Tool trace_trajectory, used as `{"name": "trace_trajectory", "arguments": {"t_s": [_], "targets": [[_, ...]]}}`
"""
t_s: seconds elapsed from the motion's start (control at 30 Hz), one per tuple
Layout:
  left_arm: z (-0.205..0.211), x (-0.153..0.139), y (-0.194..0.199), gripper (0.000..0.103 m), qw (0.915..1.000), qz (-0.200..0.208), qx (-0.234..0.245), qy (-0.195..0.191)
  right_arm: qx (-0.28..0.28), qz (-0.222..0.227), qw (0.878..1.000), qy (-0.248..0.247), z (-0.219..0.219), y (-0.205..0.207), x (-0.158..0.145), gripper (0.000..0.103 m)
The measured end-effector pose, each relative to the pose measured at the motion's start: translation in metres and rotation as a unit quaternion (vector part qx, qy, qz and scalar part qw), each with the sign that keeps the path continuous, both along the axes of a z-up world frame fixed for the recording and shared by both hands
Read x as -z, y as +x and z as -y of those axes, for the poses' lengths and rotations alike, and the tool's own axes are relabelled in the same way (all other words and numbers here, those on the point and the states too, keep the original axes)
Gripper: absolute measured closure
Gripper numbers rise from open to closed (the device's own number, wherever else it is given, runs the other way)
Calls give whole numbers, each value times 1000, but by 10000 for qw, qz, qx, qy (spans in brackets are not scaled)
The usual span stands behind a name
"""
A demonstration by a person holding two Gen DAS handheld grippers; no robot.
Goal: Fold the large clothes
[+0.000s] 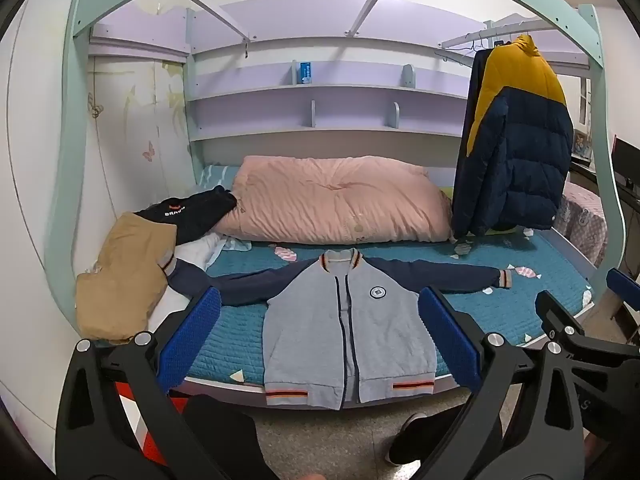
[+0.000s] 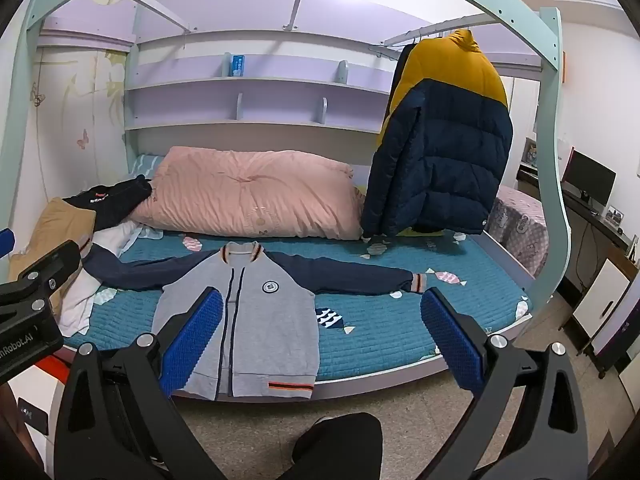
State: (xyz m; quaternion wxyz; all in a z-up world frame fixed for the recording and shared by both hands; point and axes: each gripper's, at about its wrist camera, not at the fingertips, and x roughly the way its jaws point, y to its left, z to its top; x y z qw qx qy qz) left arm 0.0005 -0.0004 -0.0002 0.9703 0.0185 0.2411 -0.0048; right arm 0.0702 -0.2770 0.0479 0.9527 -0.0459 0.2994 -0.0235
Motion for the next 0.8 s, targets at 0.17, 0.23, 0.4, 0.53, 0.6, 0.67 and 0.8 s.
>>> {"name": "trace_trajectory", "arguments": {"t_s": [0.17,0.23,0.4,0.53,0.6,0.67,0.8], "targets": [[1,0,-2,4,10000,51,33,11,-2,-10,10000,0,0,-1,0,7],[2,0,-2,4,10000,51,46,7,1,-10,10000,0,0,-1,0,7],[-7,-4,-2,4,10000,34,31,-7,-4,-4,10000,2,1,-2,1,7],[-9,-5,-1,4,10000,44,25,0,-13,-10,10000,5,2,-2,1,7],[-10,-4,-1,4,10000,43,26,-3,-16,-8,10000,-10,2,-2,1,7],[-12,-4,-1,4,10000,68,21,-11,-14,-5,10000,-9,-1,0,-4,7],[-6,-6,0,4,10000,66,19,-2,-18,-2,10000,-21,-1,0,-3,7]]}}
